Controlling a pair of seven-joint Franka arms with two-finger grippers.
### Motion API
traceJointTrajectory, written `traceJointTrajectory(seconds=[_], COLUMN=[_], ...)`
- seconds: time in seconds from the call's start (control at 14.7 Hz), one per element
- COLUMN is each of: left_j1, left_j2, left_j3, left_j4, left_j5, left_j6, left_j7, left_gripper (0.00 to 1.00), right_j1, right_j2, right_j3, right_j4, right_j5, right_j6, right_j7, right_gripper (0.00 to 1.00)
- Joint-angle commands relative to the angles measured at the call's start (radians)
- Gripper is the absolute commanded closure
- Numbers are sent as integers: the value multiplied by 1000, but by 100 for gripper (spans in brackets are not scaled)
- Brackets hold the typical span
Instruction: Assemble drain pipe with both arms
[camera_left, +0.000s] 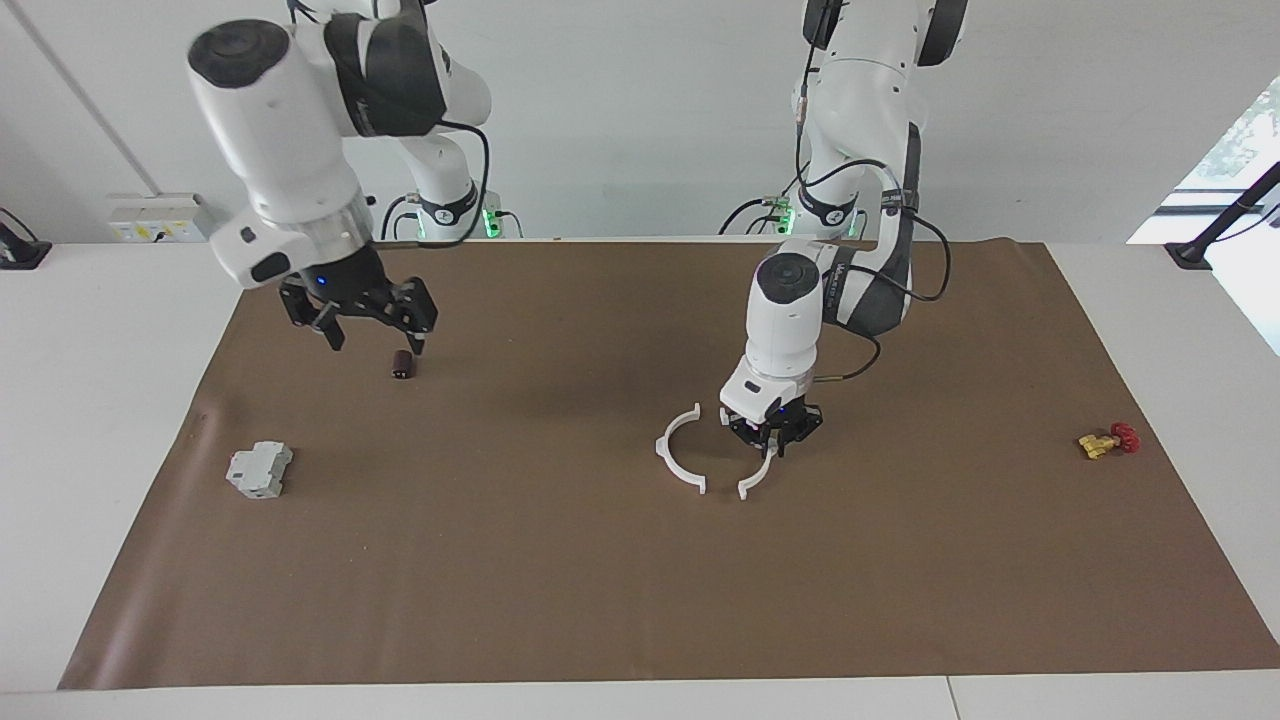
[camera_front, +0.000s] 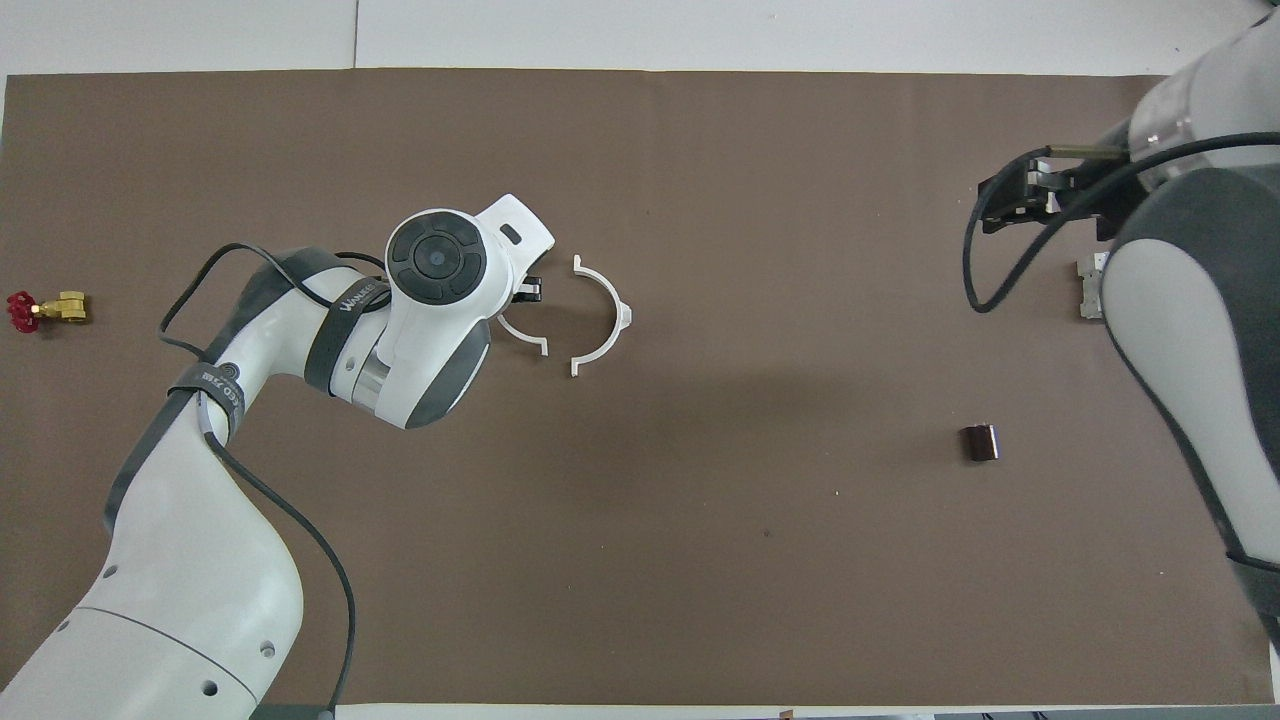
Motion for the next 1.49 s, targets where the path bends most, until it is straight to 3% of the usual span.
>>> traceJointTrajectory(seconds=[0.0,0.2,0.54,0.75,1.02,1.43], left_j1=[-16,-42,-66,-85,-101,-103], left_j2=[33,27,13,4,-1,-5], left_j3=[11,11,11,11,11,11], left_j4=[8,-17,-53,-66,-76,-84], left_j5=[24,25,27,27,27,27], left_j6=[64,65,63,52,40,48], left_j7=[-9,-7,-4,-4,-2,-2], left_gripper=[100,100,100,100,100,100], right_j1=[-73,-101,-85,-93,-95,-96], right_j2=[-44,-64,-134,-222,-172,-171], right_j3=[13,14,-7,-9,-15,-29], right_j4=[-38,-49,-100,-229,-153,-164], right_j5=[7,15,15,13,6,12], right_j6=[-63,-123,-78,-66,-78,-91], right_j7=[-29,-80,-86,-106,-137,-135], right_gripper=[0,0,0,0,0,0])
